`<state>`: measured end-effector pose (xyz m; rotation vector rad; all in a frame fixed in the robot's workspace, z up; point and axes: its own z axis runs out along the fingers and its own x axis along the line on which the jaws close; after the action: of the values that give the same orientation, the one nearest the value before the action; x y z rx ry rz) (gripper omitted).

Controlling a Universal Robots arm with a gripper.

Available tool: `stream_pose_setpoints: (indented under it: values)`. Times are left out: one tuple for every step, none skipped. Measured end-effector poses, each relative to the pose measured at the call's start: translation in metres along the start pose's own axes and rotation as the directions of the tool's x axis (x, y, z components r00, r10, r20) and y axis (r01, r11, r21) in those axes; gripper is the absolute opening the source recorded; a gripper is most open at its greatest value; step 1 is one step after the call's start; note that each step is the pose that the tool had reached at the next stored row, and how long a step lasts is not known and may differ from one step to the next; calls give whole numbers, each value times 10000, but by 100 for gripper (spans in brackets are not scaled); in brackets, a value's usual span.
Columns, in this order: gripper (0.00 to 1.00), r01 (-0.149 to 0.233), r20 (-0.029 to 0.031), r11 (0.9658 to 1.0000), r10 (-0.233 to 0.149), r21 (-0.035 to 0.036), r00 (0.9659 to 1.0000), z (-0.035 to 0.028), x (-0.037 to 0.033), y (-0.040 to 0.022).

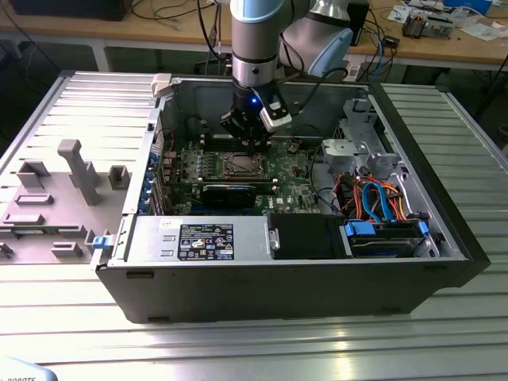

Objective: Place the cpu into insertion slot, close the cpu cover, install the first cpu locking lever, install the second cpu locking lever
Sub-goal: 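Install the first cpu locking lever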

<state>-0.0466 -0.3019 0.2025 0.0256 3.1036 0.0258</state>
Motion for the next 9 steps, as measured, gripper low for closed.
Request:
stream_pose_setpoints:
  values:
    - [11, 0, -1, 10000, 0, 3, 10000, 3, 0, -1]
    - [11, 0, -4, 10000, 0, 3, 10000, 6, -1, -1]
    - [11, -2, -9, 10000, 2, -24, 10000, 9, -1, -2]
    - [11, -3, -9, 10000, 3, -56, 10000, 12, -2, -2]
    - [11, -8, -5, 9998, 7, -188, 10000, 17, -3, 1]
    - [11, -12, -9, 9995, 12, -310, 10000, 16, -3, 2]
    - [11, -15, -9, 9994, 14, -350, 10000, 16, -3, 3]
    - [11, -15, -7, 9994, 15, -354, 10000, 10, -3, 4]
    - [11, -15, -5, 9993, 15, -361, 10000, -5, -4, 5]
